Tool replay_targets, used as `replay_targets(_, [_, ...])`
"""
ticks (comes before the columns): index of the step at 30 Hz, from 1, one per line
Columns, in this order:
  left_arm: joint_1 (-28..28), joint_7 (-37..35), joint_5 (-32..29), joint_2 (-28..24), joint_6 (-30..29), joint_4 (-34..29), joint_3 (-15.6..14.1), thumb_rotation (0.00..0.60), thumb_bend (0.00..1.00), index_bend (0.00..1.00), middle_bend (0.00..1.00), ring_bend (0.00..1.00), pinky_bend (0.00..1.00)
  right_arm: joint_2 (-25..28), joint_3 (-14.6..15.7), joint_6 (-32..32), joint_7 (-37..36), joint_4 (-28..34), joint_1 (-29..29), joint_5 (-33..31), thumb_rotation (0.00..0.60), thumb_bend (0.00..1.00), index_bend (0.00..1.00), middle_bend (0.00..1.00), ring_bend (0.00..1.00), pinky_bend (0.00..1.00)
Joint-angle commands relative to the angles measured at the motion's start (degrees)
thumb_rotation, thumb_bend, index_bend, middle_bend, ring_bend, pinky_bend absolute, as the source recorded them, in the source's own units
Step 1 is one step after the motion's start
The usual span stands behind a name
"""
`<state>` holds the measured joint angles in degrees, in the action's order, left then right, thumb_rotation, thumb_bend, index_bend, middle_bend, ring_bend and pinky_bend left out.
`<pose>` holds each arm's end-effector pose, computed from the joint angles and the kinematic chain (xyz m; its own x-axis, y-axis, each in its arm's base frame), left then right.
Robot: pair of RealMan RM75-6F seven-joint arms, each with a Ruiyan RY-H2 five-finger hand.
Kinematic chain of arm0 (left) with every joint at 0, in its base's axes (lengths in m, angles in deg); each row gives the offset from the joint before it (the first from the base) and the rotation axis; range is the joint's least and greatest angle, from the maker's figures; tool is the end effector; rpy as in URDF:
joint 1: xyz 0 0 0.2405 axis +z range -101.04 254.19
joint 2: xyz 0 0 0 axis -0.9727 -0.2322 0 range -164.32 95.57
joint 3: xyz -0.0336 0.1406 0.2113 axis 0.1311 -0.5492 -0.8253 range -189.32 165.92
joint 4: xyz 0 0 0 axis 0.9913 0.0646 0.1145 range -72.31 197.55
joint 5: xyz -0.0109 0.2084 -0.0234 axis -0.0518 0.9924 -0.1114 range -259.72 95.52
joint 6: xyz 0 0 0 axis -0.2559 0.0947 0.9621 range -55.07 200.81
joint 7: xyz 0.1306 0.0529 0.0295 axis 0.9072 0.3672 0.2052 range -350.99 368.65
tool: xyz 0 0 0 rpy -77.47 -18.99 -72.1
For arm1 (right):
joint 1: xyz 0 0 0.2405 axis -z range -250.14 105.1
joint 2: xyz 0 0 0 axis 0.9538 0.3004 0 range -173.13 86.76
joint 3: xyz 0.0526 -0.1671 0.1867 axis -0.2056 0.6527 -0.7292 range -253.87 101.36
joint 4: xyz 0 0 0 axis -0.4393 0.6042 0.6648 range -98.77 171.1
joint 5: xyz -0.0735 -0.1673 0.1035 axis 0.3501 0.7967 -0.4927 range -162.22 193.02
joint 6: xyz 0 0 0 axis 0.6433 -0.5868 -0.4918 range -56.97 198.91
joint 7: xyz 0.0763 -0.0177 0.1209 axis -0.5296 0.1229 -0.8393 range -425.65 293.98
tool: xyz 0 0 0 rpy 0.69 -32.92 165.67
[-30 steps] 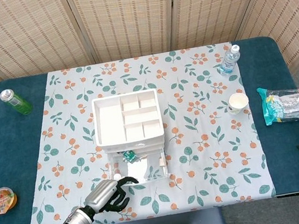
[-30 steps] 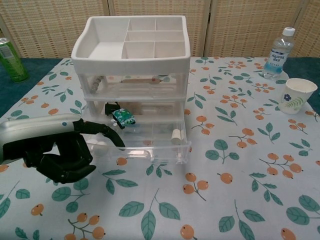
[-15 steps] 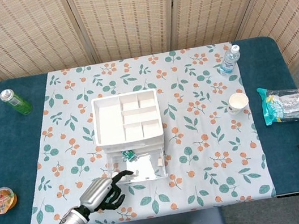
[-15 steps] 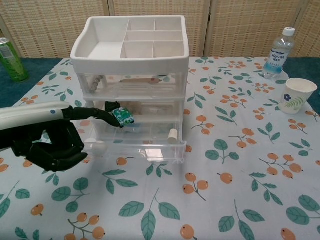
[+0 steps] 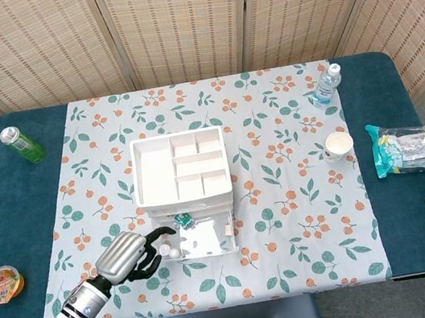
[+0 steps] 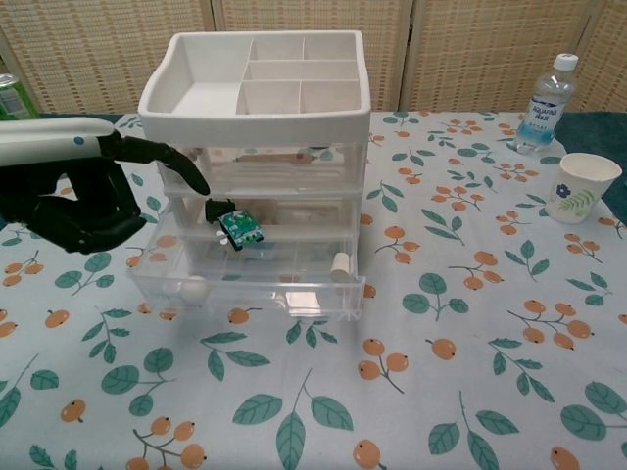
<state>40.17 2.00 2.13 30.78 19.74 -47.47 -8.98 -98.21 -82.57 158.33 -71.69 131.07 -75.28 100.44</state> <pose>-0.1382 0.2607 0.0588 0.2441 0.5005 0.8306 0.8848 -0.4656 0.0205 -0.3110 -0.1816 0.2200 0.4016 0.0908 0.9113 -0.9157 0.0258 0.4010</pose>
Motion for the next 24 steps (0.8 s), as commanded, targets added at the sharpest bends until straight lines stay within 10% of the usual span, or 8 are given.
replay_targets(1, [-3.6, -2.4, -0.7, -2.5, 5.4, 0.5, 1.4, 0.492, 0.73, 0.22, 0.92, 1.00, 1.00, 0.5, -0.3, 0.2, 0.1, 0.7, -0.2, 0.1, 0.600, 0.19, 0.00, 0.09, 0.21, 0.24])
replay_targets(15, [-11.9, 1.5, -7.3, -2.6, 17.4, 1.9, 2.6, 0.044, 0.86, 0.10, 0.96, 1.00, 1.00, 1.7, -0.6, 0.7, 0.7, 2.2, -0.2, 0.1, 0.600, 0.19, 0.00, 0.09, 0.21, 0.24])
replay_targets(24, [-15.5, 9.7, -15.2, -1.3, 20.2, 2.1, 1.4, 0.000, 0.87, 0.05, 0.96, 1.00, 1.00, 1.5, -0.4, 1.1, 0.2, 1.8, 0.2, -0.1, 0.600, 0.19, 0.00, 0.09, 0.21, 0.24])
